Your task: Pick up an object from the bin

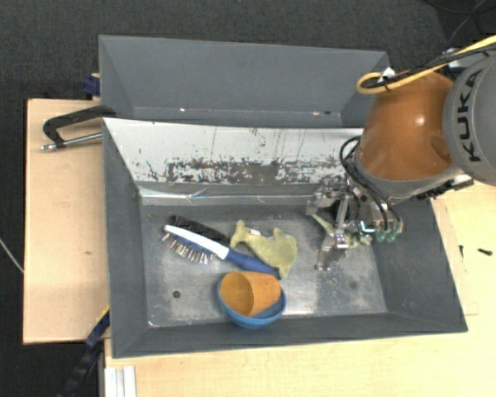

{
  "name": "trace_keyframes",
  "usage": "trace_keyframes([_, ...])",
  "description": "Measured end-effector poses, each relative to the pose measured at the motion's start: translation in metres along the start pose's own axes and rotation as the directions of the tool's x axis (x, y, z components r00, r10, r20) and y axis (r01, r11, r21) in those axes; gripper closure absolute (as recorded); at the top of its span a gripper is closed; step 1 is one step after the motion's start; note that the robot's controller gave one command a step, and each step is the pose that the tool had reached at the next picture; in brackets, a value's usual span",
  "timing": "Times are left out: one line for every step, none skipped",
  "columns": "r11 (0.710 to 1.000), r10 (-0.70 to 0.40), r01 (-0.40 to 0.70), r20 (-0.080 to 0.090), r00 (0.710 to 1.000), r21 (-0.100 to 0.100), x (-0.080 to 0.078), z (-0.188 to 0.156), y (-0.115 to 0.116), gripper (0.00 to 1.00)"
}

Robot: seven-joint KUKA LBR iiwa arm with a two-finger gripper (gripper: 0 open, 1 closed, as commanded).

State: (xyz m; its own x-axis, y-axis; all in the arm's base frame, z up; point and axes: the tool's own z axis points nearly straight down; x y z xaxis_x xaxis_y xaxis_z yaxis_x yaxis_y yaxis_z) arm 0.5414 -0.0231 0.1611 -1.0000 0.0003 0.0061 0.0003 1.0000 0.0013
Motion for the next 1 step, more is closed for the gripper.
trace_keyframes([0.990,-0.139,0.139,0.011,0.990,0.002,0.0053,0.0907,0.0675,0.00])
